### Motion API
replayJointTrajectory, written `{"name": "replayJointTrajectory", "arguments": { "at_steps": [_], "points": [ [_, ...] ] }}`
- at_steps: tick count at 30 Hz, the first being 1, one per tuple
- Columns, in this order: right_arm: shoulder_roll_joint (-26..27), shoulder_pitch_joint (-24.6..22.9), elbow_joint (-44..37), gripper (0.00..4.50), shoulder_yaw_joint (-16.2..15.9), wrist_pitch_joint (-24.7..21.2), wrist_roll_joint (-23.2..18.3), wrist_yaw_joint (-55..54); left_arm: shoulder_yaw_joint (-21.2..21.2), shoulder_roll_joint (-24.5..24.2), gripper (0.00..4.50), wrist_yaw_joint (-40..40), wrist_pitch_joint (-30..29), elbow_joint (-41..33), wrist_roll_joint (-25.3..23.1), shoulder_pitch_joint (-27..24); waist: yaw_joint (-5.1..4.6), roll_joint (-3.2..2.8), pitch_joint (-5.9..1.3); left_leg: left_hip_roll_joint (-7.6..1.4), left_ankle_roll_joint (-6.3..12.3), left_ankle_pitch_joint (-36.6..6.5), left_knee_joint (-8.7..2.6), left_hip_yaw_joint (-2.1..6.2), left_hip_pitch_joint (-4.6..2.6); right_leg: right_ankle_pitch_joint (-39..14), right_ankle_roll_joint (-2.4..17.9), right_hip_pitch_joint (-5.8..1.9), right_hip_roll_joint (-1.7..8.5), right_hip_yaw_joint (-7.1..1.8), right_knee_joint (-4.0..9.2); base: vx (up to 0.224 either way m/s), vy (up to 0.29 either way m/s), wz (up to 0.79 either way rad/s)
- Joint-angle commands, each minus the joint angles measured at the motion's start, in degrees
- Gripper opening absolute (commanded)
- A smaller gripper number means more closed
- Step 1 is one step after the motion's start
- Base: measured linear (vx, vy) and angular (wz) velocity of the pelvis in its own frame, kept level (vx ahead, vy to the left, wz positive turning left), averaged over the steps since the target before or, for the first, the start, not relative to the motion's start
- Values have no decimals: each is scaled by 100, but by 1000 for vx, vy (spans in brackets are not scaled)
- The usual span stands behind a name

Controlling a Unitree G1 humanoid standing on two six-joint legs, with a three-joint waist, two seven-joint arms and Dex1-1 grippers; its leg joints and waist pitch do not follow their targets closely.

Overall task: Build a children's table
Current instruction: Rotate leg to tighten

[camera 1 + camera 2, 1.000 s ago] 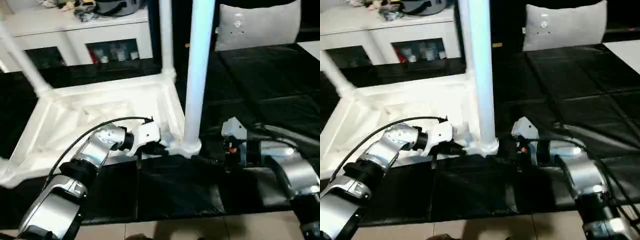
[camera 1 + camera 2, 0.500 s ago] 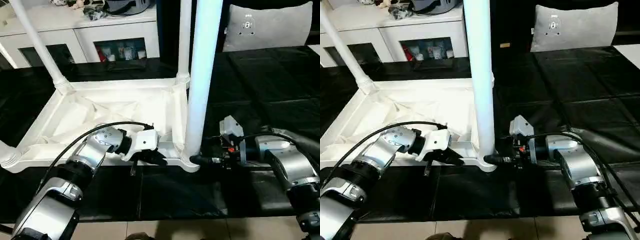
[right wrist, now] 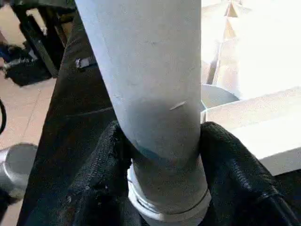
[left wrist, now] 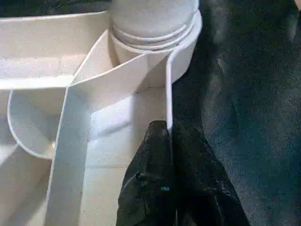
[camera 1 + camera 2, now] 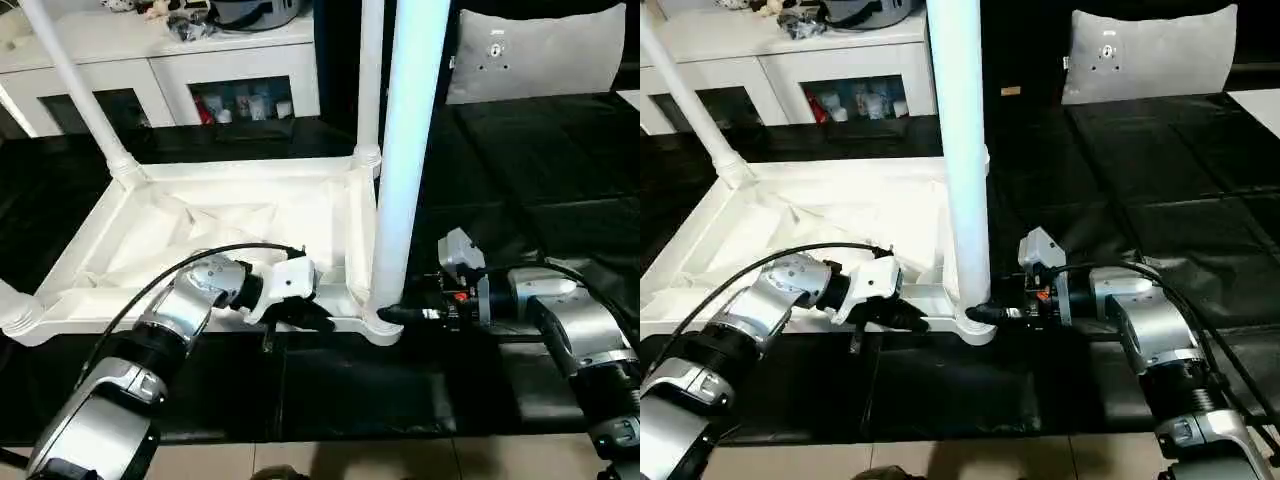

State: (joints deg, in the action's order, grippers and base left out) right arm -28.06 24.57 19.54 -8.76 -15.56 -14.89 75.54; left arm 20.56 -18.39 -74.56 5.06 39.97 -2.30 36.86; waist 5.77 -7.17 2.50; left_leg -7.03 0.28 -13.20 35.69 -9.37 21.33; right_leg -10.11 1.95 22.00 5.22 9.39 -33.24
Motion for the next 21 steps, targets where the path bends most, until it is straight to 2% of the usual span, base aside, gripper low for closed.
{"name": "replayJointTrajectory", "arguments": {
  "at_steps": [1, 2, 3, 4, 5, 6, 7, 8, 9, 10, 11, 12, 13, 14, 16, 17, 18, 20, 21],
  "points": [
    [262, -70, -359, 191, -164, -294, -181, -168, -82, 220, 0, 574, -397, 16, -30, 33, -11, 164, -394, -768, 652, -442, -415, 293, -9, -1087, 859, -315, 670, -519, 338, 0, 0, 0],
    [398, -82, -457, 191, -156, -587, -126, -554, -155, 370, 0, 823, -589, 18, -4, 87, -29, 163, -374, -771, 598, -501, -440, 302, -11, -1277, 819, -320, 653, -518, 356, 0, 0, 0],
    [500, -86, -508, 191, -131, -694, -100, -787, -198, 459, 0, 980, -717, 26, 6, 128, -44, 161, -365, -761, 547, -586, -447, 303, -12, -1460, 784, -320, 653, -511, 379, 0, 0, 0],
    [602, -94, -567, 191, -106, -752, -100, -967, -233, 529, 0, 1105, -822, 35, 18, 165, -71, 153, -350, -735, 400, -799, -455, 296, -36, -1852, 701, -318, 663, -506, 435, 0, 0, 0],
    [704, -108, -652, 191, -86, -841, -116, -1132, -261, 598, 0, 1220, -914, 51, 24, 208, -100, 161, -348, -703, 319, -861, -456, 292, -48, -2032, 630, -317, 669, -511, 471, 0, 0, 0],
    [1039, -73, -674, 191, -28, -1069, 86, -1860, -300, 813, 0, 1636, -1203, 170, -61, 365, -114, 158, -339, -708, 304, -886, -467, 295, -38, -2077, 613, -320, 663, -513, 472, 0, 0, 0],
    [1218, -31, -622, 191, 16, -1208, 208, -2254, -320, 911, 0, 1818, -1289, 231, -98, 435, -167, 111, -315, -699, 223, -973, -485, 312, -41, -2226, 570, -301, 639, -496, 501, 0, 0, 0],
    [1332, -1, -588, 191, 45, -1305, 284, -2505, -334, 966, 0, 1924, -1358, 247, -122, 470, -207, 135, -307, -690, 169, -1063, -496, 316, -47, -2345, 518, -304, 626, -484, 527, 0, 0, 0],
    [1556, 59, -488, 191, 147, -1401, 383, -2980, -383, 1083, 0, 2189, -1408, 339, -147, 553, -282, 128, -315, -652, 90, -1160, -489, 326, -48, -2442, 485, -322, 646, -470, 545, 0, 0, 0],
    [1704, 98, -426, 191, 214, -1460, 444, -3295, -420, 1158, 0, 2372, -1449, 401, -161, 608, -357, 119, -304, -634, 58, -1219, -488, 324, -49, -2503, 462, -302, 632, -468, 575, 0, 0, 0],
    [1850, 142, -353, 191, 281, -1490, 493, -3586, -444, 1223, 0, 2532, -1478, 464, -182, 659, -407, 133, -317, -622, 79, -1262, -482, 331, -45, -2511, 435, -321, 643, -458, 588, 0, 0, 0],
    [2004, 180, -301, 191, 318, -1505, 541, -3875, -482, 1301, 0, 2756, -1527, 530, -226, 716, -431, 98, -311, -620, 109, -1261, -479, 332, -28, -2483, 430, -324, 642, -464, 582, 0, 0, 0],
    [2022, 184, -298, 191, 323, -1510, 546, -3908, -486, 1309, 0, 2776, -1531, 534, -229, 721, -469, 91, -310, -611, 141, -1285, -477, 325, -28, -2457, 425, -305, 628, -458, 603, 0, 0, 0],
    [2345, 247, -222, 191, 419, -1558, 625, -4469, -573, 1461, 0, 3099, -1629, 606, -258, 804, -488, 69, -321, -603, 165, -1255, -474, 327, -34, -2368, 436, -307, 618, -461, 594, 0, 0, 0],
    [2454, 259, -190, 191, 421, -1465, 677, -4621, -592, 1505, 0, 3197, -1632, 621, -280, 828, -528, 78, -324, -609, 178, -1219, -480, 332, -23, -2249, 483, -305, 622, -459, 583, 0, 0, 0],
    [2540, 265, -156, 226, 404, -1253, 796, -4759, -581, 1512, 0, 3238, -1625, 636, -330, 850, -539, 84, -333, -616, 228, -1182, -475, 335, -6, -2128, 506, -318, 633, -470, 566, 0, 0, 0],
    [2524, 269, -133, 247, 345, -1070, 887, -4714, -573, 1498, 0, 3250, -1621, 647, -363, 854, -549, 61, -338, -627, 269, -1166, -477, 333, 5, -2011, 531, -321, 639, -474, 548, 0, 0, 0],
    [2492, 265, -112, 247, 295, -846, 905, -4555, -561, 1458, 0, 3259, -1603, 663, -399, 851, -552, 62, -350, -640, 312, -1120, -475, 334, 7, -1848, 578, -328, 640, -484, 527, 0, 0, 0],
    [2483, 264, -109, 267, 310, -824, 875, -4521, -555, 1438, 0, 3250, -1585, 666, -409, 846, -554, 51, -349, -656, 370, -1080, -479, 334, 14, -1610, 680, -338, 643, -494, 496, 0, 0, 0]
  ]
}}
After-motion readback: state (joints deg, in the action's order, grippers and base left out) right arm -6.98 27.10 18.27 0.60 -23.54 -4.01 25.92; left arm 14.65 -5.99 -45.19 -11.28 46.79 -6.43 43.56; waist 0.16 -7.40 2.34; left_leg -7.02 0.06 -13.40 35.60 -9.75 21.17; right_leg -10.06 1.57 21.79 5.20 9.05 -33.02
